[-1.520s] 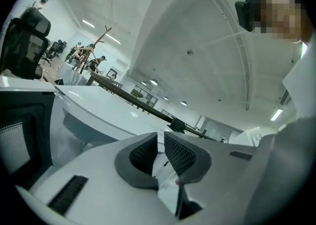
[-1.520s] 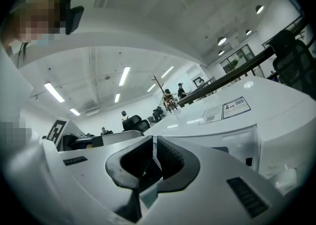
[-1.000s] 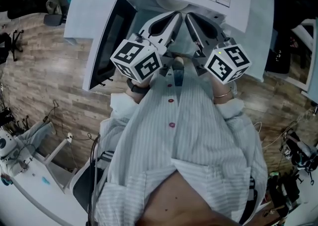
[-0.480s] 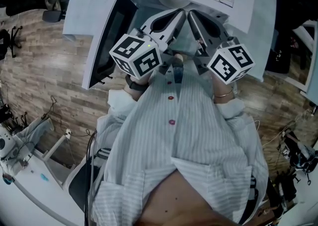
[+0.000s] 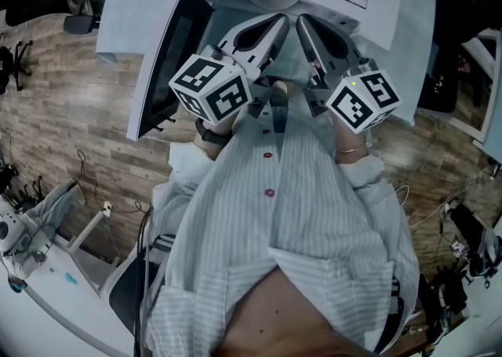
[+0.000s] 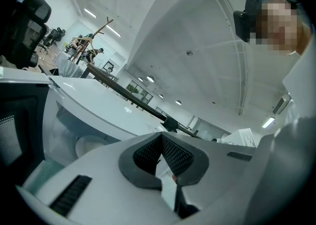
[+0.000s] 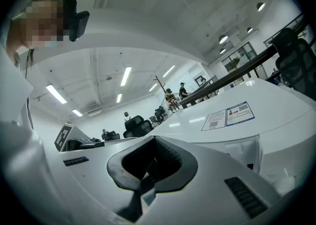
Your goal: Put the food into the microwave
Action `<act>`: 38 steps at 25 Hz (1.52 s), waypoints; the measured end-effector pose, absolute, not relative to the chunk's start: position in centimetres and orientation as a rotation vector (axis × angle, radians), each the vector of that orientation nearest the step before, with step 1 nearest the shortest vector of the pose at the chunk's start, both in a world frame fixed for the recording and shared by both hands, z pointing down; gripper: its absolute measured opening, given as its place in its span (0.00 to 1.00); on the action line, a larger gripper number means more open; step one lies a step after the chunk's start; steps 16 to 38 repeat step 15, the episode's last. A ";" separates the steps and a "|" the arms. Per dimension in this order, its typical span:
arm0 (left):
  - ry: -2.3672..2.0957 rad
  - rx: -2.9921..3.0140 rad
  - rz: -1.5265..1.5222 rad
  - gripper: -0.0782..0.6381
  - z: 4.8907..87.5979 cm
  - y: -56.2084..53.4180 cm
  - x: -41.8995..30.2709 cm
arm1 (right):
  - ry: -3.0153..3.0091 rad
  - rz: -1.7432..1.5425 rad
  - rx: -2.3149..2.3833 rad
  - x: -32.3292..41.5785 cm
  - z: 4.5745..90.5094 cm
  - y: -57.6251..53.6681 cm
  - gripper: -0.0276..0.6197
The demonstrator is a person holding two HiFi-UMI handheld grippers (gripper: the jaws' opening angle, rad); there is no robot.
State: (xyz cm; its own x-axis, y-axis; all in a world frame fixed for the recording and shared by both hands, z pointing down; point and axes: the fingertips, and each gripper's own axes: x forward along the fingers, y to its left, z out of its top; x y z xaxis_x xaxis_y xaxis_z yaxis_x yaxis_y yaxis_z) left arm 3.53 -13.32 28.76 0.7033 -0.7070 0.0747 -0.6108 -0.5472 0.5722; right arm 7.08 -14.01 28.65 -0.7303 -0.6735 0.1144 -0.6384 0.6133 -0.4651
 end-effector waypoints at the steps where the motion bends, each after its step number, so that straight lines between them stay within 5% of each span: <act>1: -1.004 2.333 -0.220 0.12 28.8 -13.3 3.6 | 2.755 -0.756 -1.123 7.1 28.7 -14.0 0.09; 38: -1.004 2.314 -0.238 0.12 28.8 -13.2 3.1 | 2.750 -0.789 -1.107 6.6 29.1 -13.9 0.09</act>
